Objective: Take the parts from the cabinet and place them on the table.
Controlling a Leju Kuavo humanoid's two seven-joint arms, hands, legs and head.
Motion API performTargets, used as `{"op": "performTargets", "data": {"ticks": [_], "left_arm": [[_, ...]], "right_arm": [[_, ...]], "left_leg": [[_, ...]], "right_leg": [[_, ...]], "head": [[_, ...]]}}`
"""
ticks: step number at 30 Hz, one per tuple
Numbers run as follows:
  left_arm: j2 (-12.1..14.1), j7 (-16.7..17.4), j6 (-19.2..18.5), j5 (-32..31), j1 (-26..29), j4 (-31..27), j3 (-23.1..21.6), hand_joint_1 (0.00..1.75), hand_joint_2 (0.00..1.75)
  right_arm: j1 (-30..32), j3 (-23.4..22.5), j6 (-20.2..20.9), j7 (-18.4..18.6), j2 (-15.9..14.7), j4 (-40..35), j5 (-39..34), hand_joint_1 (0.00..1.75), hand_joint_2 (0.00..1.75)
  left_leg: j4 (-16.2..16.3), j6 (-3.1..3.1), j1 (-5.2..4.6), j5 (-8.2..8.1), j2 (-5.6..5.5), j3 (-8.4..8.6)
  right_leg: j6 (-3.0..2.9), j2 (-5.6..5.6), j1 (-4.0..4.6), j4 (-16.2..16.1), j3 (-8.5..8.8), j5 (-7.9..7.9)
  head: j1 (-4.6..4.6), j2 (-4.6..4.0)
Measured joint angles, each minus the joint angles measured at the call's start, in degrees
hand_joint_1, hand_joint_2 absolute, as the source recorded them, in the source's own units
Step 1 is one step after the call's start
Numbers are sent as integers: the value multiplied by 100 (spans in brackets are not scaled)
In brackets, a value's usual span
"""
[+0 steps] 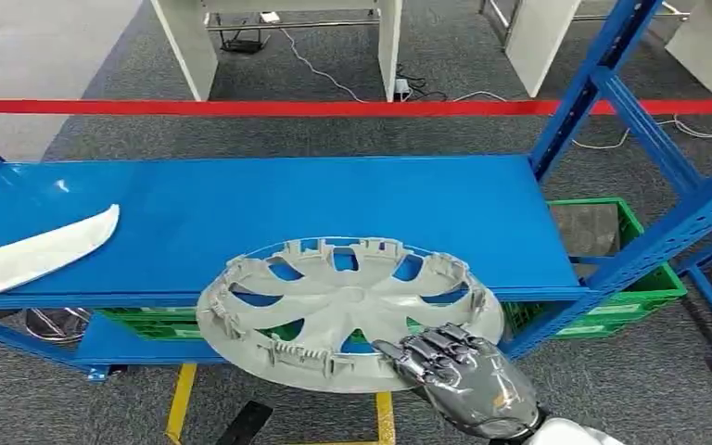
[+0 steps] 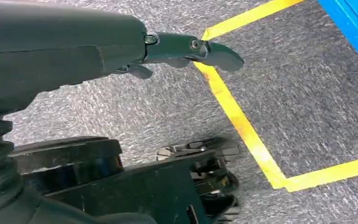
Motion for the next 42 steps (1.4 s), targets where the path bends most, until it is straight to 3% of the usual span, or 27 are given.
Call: {"op": "performTargets", "data": {"ticks": [2, 3, 4, 5, 8, 9, 11, 13, 15, 17, 18, 19, 22, 23, 24, 25, 27, 28, 29, 30, 32, 33, 34, 37, 38, 40, 42], "left_arm": [[-4, 9, -26, 7, -2, 0, 0, 0, 175], [20, 13, -26, 4, -5, 0, 0, 0, 175], [2, 13, -26, 2, -5, 2, 0, 0, 175], [2, 13, -17, 2, -8, 2, 0, 0, 175], [13, 13, -17, 4, 3, 2, 0, 0, 175], [13, 13, -17, 4, -1, 2, 0, 0, 175], [15, 13, -15, 4, -4, 2, 0, 0, 175], [18, 13, -17, -2, 3, 2, 0, 0, 175], [18, 13, -15, -4, 3, 0, 0, 0, 175], [15, 13, -13, -15, 0, 2, 0, 0, 175], [24, 13, -11, -15, -3, 2, 0, 0, 175], [26, 13, -9, -15, -4, 0, 0, 0, 175], [20, 13, 0, -15, 1, 0, 0, 0, 175], [7, 13, 0, -22, -4, 0, 0, 0, 175], [2, 13, 2, -24, -9, 2, 0, 0, 175], [-7, 13, 0, -35, -11, 2, 0, 0, 175], [-11, 13, 0, -37, -3, 2, 0, 0, 175], [-9, 13, 0, -37, -2, 2, 0, 0, 175], [-7, 13, 0, -39, -2, 0, 0, 0, 175], [-9, 13, -2, -39, -3, 2, 0, 0, 175], [-15, 13, -2, -48, -8, 0, 0, 0, 175], [-15, 13, -2, -57, -11, 2, 0, 0, 175], [-13, 13, -2, -57, -13, 0, 0, 0, 175], [-13, 13, -2, -59, -11, 0, 0, 0, 175], [-9, 13, -2, -59, -10, 2, 0, 0, 175], [-11, 13, -2, -72, -13, 0, 0, 0, 175], [-2, 13, 0, -74, -11, 2, 2, 0, 175]], "right_arm": [[-4, 0, 0, 2, 0, 0, 2, 175, 175], [-9, 0, 0, 11, 0, 5, 9, 175, 175], [13, 0, -2, 13, 0, 0, 13, 175, 175], [13, 0, -2, 15, 0, 2, 13, 175, 175], [24, 0, -2, 20, 0, 0, 13, 175, 175], [29, 0, -2, 20, 0, 0, 13, 175, 175], [30, 0, -2, 20, 0, 0, 13, 175, 175], [36, 0, -2, 22, 0, 2, 17, 175, 175], [35, 0, -2, 22, 0, 2, 17, 175, 175], [32, 0, -2, 26, 0, 0, 26, 175, 175], [35, 0, -4, 31, 0, 2, 39, 175, 175], [26, 0, -4, 35, 0, 0, 44, 175, 175], [32, 0, -7, 39, 0, 0, 55, 175, 175], [34, 0, -9, 42, 0, 0, 66, 175, 175], [42, 0, -9, 50, 0, 2, 85, 175, 175], [27, 0, -9, 52, 0, 2, 94, 175, 175], [47, 0, -9, 63, 0, 6, 96, 175, 175], [48, 0, -9, 66, 0, 9, 96, 175, 175], [46, 0, -9, 66, 0, 15, 98, 175, 175], [47, 0, -9, 66, 0, 17, 98, 175, 175], [35, 0, -9, 66, 0, 17, 101, 175, 175], [28, 0, -11, 66, 0, 17, 101, 175, 175], [25, 0, -11, 66, 0, 20, 101, 175, 175], [30, 0, -15, 66, 0, 20, 103, 175, 175], [31, 0, -15, 66, 0, 20, 103, 175, 175], [20, 0, -15, 66, 0, 20, 101, 175, 175], [29, 0, -13, 68, 0, 22, 101, 175, 175]], "left_leg": [[153, -118, 76, -77, -10, -40], [216, -183, 63, -108, -23, -96], [277, -230, 45, -123, -27, -121], [347, -254, 44, -114, -37, -136], [396, -322, 64, -168, -32, -186], [573, -324, 65, -377, -9, -255], [1499, -328, 52, -960, -9, -592], [2185, -294, 41, -1227, -10, -801], [1930, -200, -4, -980, -10, -582], [937, -7, -93, -529, -21, -27], [573, 130, -145, -533, -31, 157], [468, 136, -141, -536, -7, 214], [363, 126, -197, -493, -11, 205], [209, 101, -125, -415, 5, 240], [166, 87, -123, -366, 27, 234], [162, 128, -119, -333, 27, 196], [180, 114, -124, -298, 37, 117], [189, 110, -125, -274, 49, 78], [205, 103, -123, -256, 51, 40], [231, 94, -119, -245, 52, 7], [305, 77, -103, -237, 50, -52], [348, 57, -103, -240, 49, -79], [370, 17, -134, -226, 36, -134], [400, -95, -130, -137, 36, -179], [421, -112, -141, -130, 28, -203], [715, -193, -120, -515, 18, -336], [1639, -261, -77, -1104, 18, -627]], "right_leg": [[107, -22, -83, -1016, 531, 431], [142, 27, -21, -1113, 701, 242], [7, 88, -18, -1025, 598, 348], [-38, 86, -29, -1050, 586, 269], [-214, 72, -30, -973, 498, 289], [-254, 69, -19, -973, 477, 310], [-319, 48, 22, -971, 404, 353], [-365, 34, 80, -968, 348, 385], [-387, 34, 141, -967, 318, 416], [-394, 41, 199, -968, 324, 431], [-399, 36, 177, -970, 311, 443], [-371, 36, 219, -969, 287, 467], [-261, 14, 159, -997, 260, 541], [-230, 10, 185, -990, 236, 524], [-210, 12, 177, -894, 147, 374], [-187, 17, 172, -582, 34, 120], [-135, 14, 142, 275, -278, -326], [-108, 12, 135, 584, -383, -440], [-87, 11, 127, 656, -372, -401], [-72, 9, 115, 454, -220, -238], [-57, -2, 88, -548, 396, 211], [-55, -11, 79, -988, 615, 172], [-88, -4, 118, -1050, 739, 144], [-187, 14, 130, -1028, 632, 205], [-271, 4, 94, -1076, 592, 259], [-381, -11, 77, -1078, 522, 331], [-412, -19, 83, -1071, 412, 413]], "head": [[4, 0], [47, 0], [39, 0], [44, 0], [28, 0], [2, 0], [-11, 0], [-9, 0], [-11, 0], [-11, 0], [2, 0], [28, 0], [-2, 0], [13, 0], [15, 0], [28, 0], [24, 0], [17, 0], [26, 0], [22, 0], [24, 0], [26, 0], [31, 0], [15, 0], [24, 0], [-18, 0], [-20, 0]]}}
